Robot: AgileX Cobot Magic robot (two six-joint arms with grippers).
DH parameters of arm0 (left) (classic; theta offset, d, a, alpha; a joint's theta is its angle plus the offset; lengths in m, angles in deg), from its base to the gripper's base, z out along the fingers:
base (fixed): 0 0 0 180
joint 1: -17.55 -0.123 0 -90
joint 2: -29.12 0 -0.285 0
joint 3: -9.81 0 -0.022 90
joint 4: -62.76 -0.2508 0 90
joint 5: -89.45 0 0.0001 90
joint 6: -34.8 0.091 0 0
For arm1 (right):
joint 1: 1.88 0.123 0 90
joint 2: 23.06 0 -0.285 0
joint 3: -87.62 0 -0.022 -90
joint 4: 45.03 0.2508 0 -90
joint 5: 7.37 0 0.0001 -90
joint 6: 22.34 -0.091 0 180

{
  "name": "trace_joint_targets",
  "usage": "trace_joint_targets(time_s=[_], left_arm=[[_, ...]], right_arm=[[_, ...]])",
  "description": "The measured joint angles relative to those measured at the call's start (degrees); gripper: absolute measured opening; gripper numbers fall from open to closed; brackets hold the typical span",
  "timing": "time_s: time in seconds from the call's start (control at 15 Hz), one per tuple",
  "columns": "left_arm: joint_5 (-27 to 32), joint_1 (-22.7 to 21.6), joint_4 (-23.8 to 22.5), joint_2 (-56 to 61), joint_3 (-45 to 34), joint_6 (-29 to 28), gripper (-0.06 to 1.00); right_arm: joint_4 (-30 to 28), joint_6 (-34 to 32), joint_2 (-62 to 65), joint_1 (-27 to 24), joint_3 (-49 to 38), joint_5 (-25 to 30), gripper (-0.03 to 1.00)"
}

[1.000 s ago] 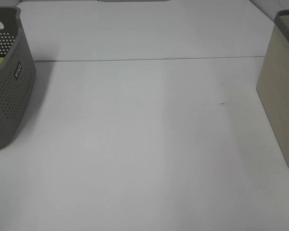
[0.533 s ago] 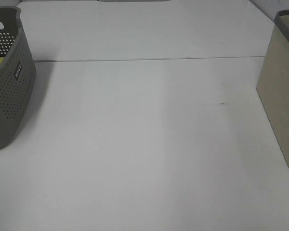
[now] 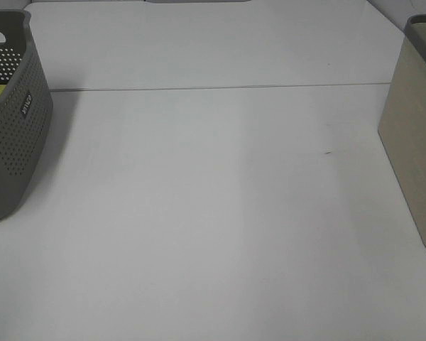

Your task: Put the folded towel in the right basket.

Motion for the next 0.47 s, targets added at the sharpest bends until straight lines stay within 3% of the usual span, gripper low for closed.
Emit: trace_joint_targets(time_s=[0.47], left_arm=[[0.0, 0.0, 0.0, 0.0, 0.0, 0.0, 0.99]], right_arm=[[0.0, 0.0, 0.0, 0.0, 0.0, 0.0, 0.75]])
